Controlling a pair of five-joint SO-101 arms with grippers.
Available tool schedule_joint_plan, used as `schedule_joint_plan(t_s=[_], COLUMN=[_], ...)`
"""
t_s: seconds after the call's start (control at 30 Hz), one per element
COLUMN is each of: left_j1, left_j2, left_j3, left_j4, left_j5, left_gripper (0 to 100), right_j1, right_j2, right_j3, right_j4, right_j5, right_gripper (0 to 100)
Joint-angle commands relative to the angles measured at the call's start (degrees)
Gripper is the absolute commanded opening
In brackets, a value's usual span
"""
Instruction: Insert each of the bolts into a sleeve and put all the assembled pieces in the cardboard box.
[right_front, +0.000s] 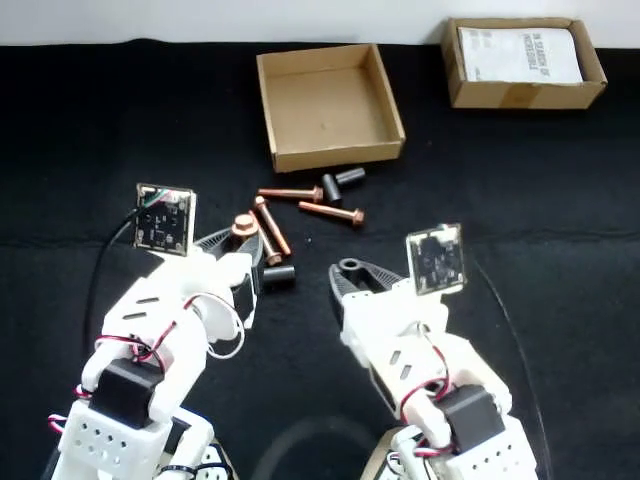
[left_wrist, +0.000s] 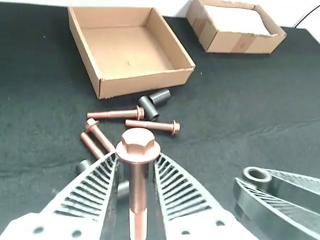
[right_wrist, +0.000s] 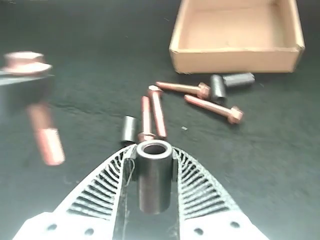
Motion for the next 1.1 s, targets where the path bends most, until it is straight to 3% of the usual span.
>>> schedule_joint_plan(t_s=[0.0, 0.2, 0.3, 0.43, 0.63, 1.07], left_j1=[1.19, 1.98, 2.24, 2.68, 11.74, 13.76], left_j2=[-0.92, 3.03, 10.59, 22.11, 33.1, 33.98], left_j3=[1.19, -1.1, -7.34, -17.98, -31.78, -29.93], left_j4=[-7.21, -21.98, -20.75, -19.43, -8.35, -5.36], left_j5=[-0.09, -0.09, 0.53, 7.65, 9.67, 9.67], left_gripper=[1, 1, 1, 1, 1, 1], right_j1=[-2.15, -2.24, -2.24, -2.15, -1.98, 4.18], right_j2=[-2.59, -5.85, -7.25, -7.52, -7.87, -7.87], right_j3=[0.4, 4.7, 5.93, 6.11, 6.11, 6.02], right_j4=[-0.92, -1.27, -1.27, -1.27, -1.27, -1.36], right_j5=[0.0, 5.45, 5.45, 5.54, 5.54, 5.54], right_gripper=[0.8, 0.8, 0.8, 0.8, 0.8, 0.8])
